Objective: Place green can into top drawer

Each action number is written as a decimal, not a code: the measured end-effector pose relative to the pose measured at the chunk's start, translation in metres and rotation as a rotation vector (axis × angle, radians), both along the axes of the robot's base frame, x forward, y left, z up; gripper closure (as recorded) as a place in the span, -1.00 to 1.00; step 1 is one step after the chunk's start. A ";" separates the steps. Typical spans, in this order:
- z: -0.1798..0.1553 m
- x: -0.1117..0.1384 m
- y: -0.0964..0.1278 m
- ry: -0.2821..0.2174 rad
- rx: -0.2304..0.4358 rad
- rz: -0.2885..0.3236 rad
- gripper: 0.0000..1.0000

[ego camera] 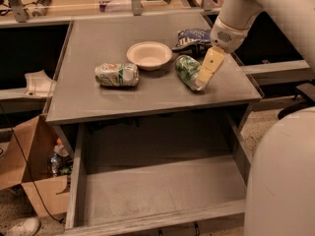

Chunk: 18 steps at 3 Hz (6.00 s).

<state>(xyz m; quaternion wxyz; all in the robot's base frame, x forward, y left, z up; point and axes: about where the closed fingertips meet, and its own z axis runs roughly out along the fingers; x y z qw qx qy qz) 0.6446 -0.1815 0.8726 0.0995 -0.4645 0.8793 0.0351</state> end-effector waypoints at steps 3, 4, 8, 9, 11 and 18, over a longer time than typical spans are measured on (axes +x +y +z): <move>0.013 0.003 0.062 -0.021 0.031 0.070 -1.00; 0.013 0.003 0.062 -0.021 0.031 0.069 -1.00; -0.018 0.021 0.060 0.048 0.065 0.052 -1.00; -0.018 0.021 0.060 0.049 0.065 0.052 -1.00; -0.018 0.021 0.060 0.049 0.065 0.052 -0.16; 0.022 -0.035 0.013 -0.125 0.127 0.144 1.00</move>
Offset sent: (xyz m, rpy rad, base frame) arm -0.0081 0.0406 0.0335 0.0211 -0.0383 -0.0005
